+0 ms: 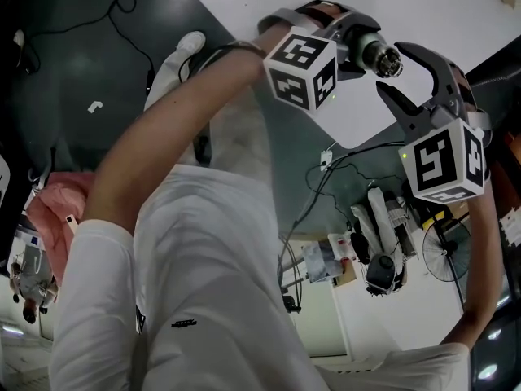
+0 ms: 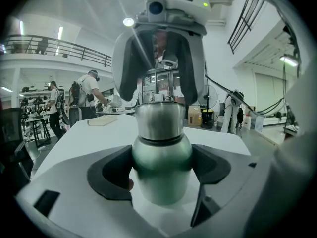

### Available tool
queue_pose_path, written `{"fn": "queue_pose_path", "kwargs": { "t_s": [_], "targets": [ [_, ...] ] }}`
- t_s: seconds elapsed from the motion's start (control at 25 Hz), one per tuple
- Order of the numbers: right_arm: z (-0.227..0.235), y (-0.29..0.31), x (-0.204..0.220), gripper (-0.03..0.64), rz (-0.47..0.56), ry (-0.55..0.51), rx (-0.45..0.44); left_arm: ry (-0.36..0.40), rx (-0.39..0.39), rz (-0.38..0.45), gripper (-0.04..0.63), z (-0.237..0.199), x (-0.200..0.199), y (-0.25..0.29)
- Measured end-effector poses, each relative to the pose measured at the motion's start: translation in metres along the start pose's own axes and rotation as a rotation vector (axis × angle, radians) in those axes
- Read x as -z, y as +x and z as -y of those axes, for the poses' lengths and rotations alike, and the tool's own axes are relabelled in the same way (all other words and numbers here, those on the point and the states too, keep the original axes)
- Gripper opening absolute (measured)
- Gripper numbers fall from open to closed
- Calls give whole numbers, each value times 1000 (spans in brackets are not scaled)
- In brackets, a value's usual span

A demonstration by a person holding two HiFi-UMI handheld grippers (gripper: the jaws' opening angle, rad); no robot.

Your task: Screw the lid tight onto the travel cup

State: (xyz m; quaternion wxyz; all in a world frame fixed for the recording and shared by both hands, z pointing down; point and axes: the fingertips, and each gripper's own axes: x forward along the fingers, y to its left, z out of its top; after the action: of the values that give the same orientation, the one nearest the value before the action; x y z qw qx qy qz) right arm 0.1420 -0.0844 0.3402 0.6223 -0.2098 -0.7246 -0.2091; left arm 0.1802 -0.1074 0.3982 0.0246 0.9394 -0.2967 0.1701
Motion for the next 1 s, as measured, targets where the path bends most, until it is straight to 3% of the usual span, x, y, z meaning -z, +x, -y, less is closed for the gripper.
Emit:
{"fn": "queue_pose_path", "kwargs": {
  "t_s": [0.16, 0.4, 0.56, 0.68, 1.0],
  "targets": [
    [0, -1, -2, 259, -33, -163, -53, -4, 1, 1, 365, -1, -1, 1],
    [-10, 8, 10, 258, -111, -551, -115, -5, 3, -5, 365, -1, -2, 2],
    [-11, 13, 21, 255, -121, -680, -126, -8, 5, -4, 365, 0, -3, 5],
    [-9, 12, 20, 242, -108, -685, -134, -5, 4, 0, 365, -2, -4, 5],
    [-5, 13, 14, 238, -66, -396, -70, -9, 0, -9, 365, -2, -3, 1]
  ]
}}
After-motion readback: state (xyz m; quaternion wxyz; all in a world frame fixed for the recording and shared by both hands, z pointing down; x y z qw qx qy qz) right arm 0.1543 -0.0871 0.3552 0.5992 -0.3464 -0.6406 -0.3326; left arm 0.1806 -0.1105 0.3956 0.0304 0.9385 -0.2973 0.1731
